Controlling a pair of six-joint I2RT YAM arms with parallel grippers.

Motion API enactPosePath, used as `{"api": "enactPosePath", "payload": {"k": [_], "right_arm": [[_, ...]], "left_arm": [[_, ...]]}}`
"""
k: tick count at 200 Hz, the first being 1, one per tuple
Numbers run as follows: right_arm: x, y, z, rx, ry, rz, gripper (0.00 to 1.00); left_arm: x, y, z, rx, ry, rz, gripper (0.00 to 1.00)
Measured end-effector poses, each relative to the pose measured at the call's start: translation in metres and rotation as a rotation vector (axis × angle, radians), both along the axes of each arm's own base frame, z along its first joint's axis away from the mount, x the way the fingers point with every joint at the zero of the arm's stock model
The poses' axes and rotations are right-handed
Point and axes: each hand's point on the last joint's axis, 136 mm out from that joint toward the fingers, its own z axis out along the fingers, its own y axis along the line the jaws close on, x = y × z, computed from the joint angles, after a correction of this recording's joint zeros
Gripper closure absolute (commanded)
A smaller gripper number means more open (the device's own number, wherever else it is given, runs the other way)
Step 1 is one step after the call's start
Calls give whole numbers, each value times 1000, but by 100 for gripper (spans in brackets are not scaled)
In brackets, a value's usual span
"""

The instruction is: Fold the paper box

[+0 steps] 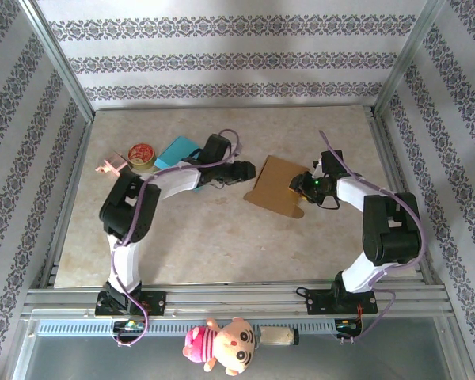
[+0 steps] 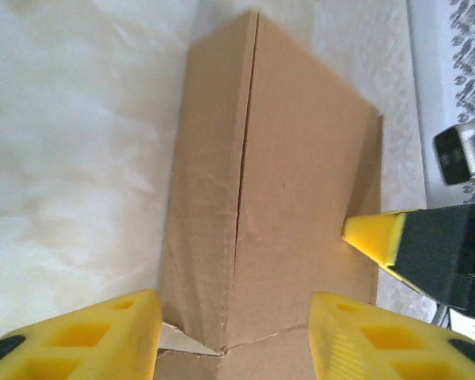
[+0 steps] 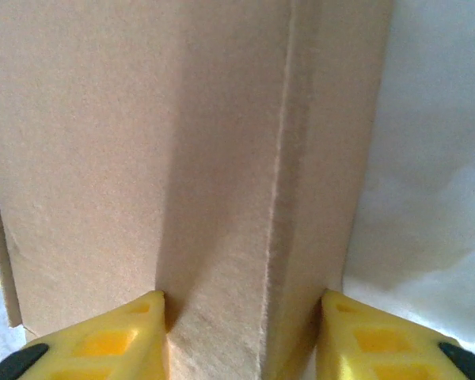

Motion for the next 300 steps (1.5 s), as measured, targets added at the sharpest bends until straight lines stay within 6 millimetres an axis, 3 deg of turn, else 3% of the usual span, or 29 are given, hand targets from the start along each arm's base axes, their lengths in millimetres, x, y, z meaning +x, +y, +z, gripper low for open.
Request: {"api": "enactPosePath", "payload": {"k": [27, 84, 133, 207, 231, 300], "right_arm": [[0, 4, 0, 41, -18, 52, 80], [-1, 10, 6, 186, -34, 116, 83], [4, 2, 10, 258, -60, 108, 88], [7, 1, 7, 350, -80, 111, 92], [9, -2, 8, 370, -83, 100, 94], [13, -16, 9, 394, -109, 71, 98]], "left_arm": [[16, 18, 17, -55, -35, 67, 0], [18, -2, -11, -172, 54, 39, 0], [13, -2, -24, -204, 93, 60, 0], [7, -20, -20, -349, 130, 88, 0], [0, -19, -30, -350, 143, 106, 0], [4, -23, -27, -393, 134, 118, 0]]}}
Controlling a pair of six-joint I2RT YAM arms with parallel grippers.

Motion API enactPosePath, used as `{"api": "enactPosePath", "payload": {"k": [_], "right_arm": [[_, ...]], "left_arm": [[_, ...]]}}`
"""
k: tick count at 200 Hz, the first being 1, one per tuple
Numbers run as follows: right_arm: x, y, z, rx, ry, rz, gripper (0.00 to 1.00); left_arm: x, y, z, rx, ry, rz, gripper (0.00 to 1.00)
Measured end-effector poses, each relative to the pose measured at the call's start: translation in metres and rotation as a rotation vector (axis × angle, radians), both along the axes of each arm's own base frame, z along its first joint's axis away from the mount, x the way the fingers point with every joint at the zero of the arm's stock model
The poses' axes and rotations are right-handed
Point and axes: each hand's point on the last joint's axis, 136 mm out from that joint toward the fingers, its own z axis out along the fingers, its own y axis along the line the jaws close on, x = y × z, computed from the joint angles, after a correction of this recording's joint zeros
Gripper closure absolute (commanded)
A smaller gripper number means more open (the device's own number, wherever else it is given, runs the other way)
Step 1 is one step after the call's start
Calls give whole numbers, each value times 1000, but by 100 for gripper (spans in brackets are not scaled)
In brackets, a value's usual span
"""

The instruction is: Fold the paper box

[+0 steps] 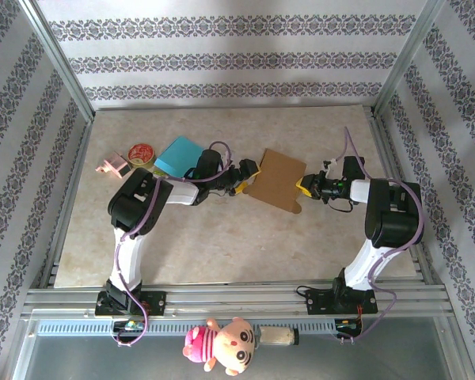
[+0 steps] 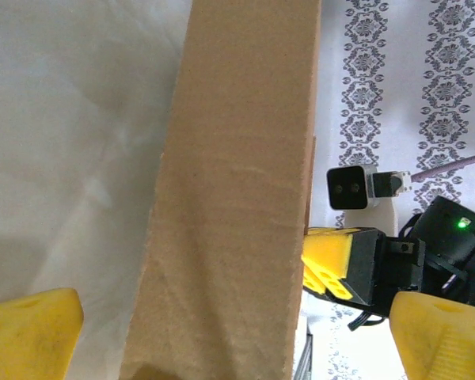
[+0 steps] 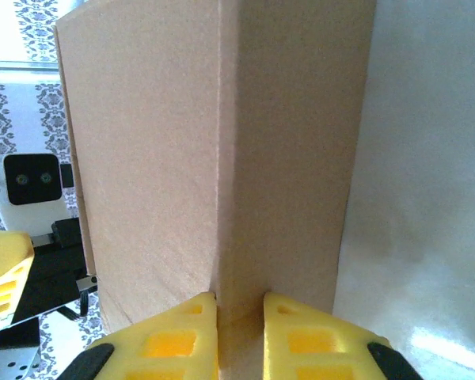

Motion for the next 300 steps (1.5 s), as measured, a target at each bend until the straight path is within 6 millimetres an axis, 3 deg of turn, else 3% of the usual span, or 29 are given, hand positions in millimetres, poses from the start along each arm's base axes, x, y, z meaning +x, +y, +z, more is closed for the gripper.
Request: {"api": "enactPosePath", "payload": {"k": [59, 109, 132, 141, 159, 185, 207, 230, 247, 264, 287, 300], "right_arm": [[2, 0, 0, 27, -2, -1, 98], [3, 0, 1, 30, -6, 0, 97], [4, -4, 1, 30, -9, -9, 92], [4, -4, 1, 31, -7, -11, 86], [5, -5, 4, 22, -9, -20, 54], [2, -9, 27, -24, -43, -53, 24], [2, -18, 76, -114, -174, -114, 11], [-10, -23, 145, -277, -435, -188, 2], [-30, -3, 187, -392, -678, -167, 2], [-60, 39, 212, -517, -985, -22, 2], [-98, 101, 198, -699, -1299, 265, 2], [-100, 119, 178, -831, -1381, 396, 2]], "left_arm": [[9, -8, 2, -44, 25, 11, 3], [3, -45, -3, -58, 37, -44, 27], [-1, -51, -4, -61, 52, -55, 41], [0, -51, -4, -62, 55, -48, 45], [1, -50, -4, -57, 54, -43, 48], [4, -48, 4, -55, 58, -14, 51], [6, -43, 12, -54, 52, 17, 53], [5, -34, 22, -56, 54, 55, 53], [6, -24, 30, -52, 51, 86, 53], [8, -15, 38, -50, 48, 114, 54], [11, -6, 48, -56, 42, 147, 54], [13, -2, 51, -60, 43, 163, 54]]}}
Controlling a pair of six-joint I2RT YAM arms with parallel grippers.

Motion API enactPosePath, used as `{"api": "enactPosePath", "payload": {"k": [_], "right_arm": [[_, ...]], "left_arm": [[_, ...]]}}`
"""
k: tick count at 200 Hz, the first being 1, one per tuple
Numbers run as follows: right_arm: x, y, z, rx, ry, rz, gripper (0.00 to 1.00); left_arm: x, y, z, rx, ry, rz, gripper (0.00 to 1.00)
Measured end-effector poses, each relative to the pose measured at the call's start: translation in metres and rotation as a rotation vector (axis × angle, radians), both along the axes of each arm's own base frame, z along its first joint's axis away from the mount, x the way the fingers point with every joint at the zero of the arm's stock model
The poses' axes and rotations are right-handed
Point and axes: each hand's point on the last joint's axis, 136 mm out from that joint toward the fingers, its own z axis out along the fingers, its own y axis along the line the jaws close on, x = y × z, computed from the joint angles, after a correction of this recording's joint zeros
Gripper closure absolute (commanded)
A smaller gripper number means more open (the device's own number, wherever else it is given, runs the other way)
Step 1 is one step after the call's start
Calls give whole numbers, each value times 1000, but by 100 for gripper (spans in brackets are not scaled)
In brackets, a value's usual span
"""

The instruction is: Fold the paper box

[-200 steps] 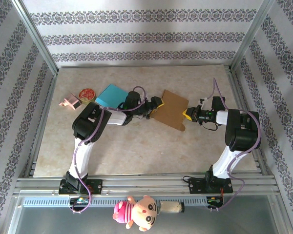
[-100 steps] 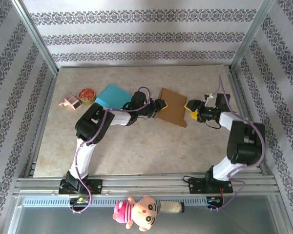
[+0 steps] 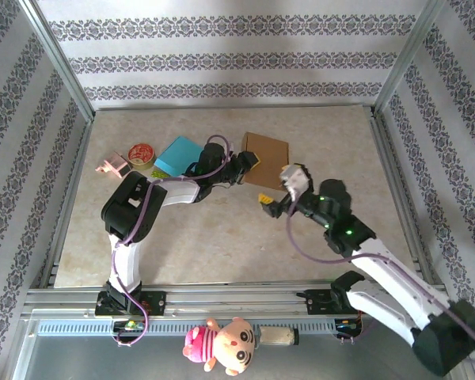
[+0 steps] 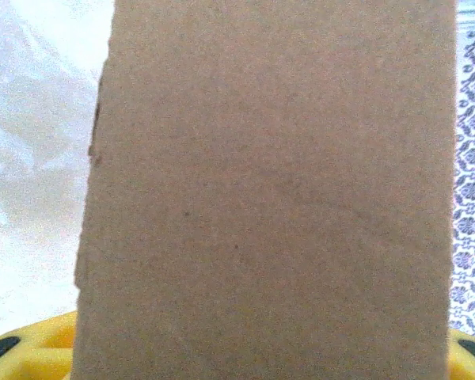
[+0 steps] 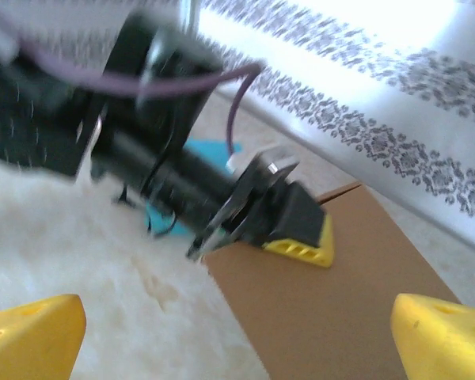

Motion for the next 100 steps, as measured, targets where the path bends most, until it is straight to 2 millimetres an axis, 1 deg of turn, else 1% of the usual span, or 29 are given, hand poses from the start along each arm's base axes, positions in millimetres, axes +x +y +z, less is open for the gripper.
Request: {"api": "enactPosePath", "payload": {"k": [11, 30, 51, 71, 100], "right_arm": [[10, 4, -21, -146, -47, -4, 2], [31, 0, -60, -390, -106, -26, 2], [53, -8, -91, -590, -156, -51, 2], [67, -14, -108, -707, -194, -63, 2], [84, -19, -114, -779, -239, -82, 2]], "left_arm": [[0, 2, 1, -1, 3, 9, 54], [-2, 4, 1, -2, 12, 18, 54], [-3, 6, 1, 3, 21, 24, 55], [-3, 8, 5, 1, 19, 35, 56], [-3, 8, 6, -7, 29, 41, 56]]}}
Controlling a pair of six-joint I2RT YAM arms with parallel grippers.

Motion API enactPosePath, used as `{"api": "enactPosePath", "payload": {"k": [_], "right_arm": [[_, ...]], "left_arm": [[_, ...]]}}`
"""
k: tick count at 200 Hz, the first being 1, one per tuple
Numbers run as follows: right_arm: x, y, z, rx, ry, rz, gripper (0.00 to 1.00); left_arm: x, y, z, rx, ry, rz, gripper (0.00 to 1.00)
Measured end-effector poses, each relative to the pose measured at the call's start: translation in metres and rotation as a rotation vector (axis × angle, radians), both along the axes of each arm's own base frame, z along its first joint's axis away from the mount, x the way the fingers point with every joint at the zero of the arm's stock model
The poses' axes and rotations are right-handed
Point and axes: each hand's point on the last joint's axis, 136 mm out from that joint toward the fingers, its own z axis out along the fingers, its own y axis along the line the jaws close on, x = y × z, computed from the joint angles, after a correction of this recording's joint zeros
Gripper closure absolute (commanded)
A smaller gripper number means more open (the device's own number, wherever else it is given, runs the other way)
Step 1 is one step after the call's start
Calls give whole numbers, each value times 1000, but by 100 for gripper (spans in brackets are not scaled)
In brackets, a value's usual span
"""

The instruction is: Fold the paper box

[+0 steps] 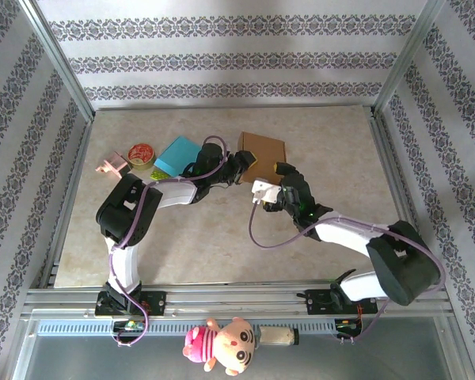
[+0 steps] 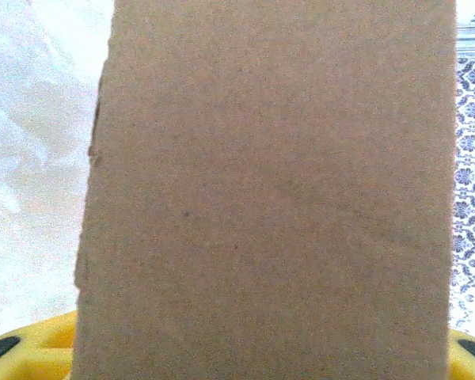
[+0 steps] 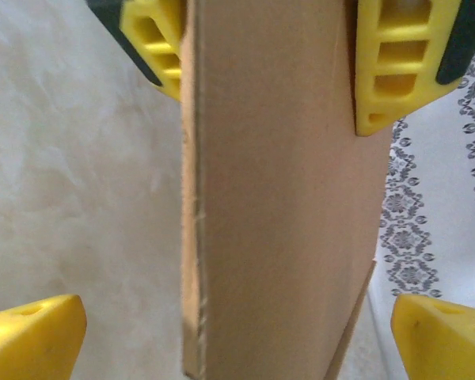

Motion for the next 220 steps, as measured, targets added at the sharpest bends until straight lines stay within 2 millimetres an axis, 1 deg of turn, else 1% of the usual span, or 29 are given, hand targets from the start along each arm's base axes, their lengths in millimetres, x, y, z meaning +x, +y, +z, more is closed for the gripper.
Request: {"api": "enactPosePath", "payload": {"k": [23, 45, 57, 63, 67, 84, 97, 106, 112, 126, 136, 148, 160, 175, 180, 182, 190, 193, 203, 211, 220], "right_arm": [[17, 4, 0, -38, -64, -1, 2], [30, 7, -7, -80, -116, -1, 2], [34, 9, -9, -92, -140, 4, 6], [36, 10, -8, -94, -156, 7, 9], [37, 11, -7, -93, -164, 8, 13], [41, 12, 0, -106, -203, 13, 39], [43, 10, 5, -110, -222, 6, 53], [43, 10, 7, -107, -228, 5, 61], [42, 9, 9, -109, -231, 7, 64], [36, 7, 13, -104, -223, 10, 69], [31, 5, 17, -101, -212, 16, 70], [21, 3, 26, -81, -185, 27, 68], [12, 3, 37, -43, -126, 44, 68], [6, 11, 71, 29, -33, 89, 66], [5, 14, 84, 53, 7, 107, 68], [5, 14, 89, 63, 26, 110, 69], [3, 18, 110, 89, 105, 138, 76], [2, 20, 114, 97, 137, 146, 77], [-2, 25, 132, 113, 254, 170, 77], [-5, 30, 140, 118, 360, 186, 75], [-7, 37, 140, 114, 474, 198, 74]], "left_arm": [[-1, 0, -1, -16, 22, 8, 56], [0, 1, 1, -41, 40, 21, 57], [2, 3, 1, -52, 46, 31, 57], [3, 4, 1, -57, 51, 38, 57], [3, 5, 2, -60, 54, 41, 57], [6, 6, 5, -79, 56, 52, 55], [7, 6, 7, -92, 59, 58, 47], [8, 6, 10, -105, 59, 63, 42], [7, 6, 12, -109, 57, 62, 35], [6, 6, 20, -115, 42, 59, 10], [4, 8, 30, -115, 27, 61, 0], [1, 13, 49, -99, -17, 59, 0], [-6, 23, 74, -54, -77, 62, 0], [-19, 39, 106, 43, -167, 72, 0], [-23, 47, 121, 90, -218, 84, 0], [-24, 49, 125, 103, -228, 86, 0], [-28, 64, 154, 177, -323, 117, 0], [-30, 71, 169, 209, -372, 133, 0], [-37, 91, 206, 284, -495, 180, 0], [-46, 109, 237, 352, -605, 221, 0], [-58, 126, 262, 417, -696, 259, 0]]}}
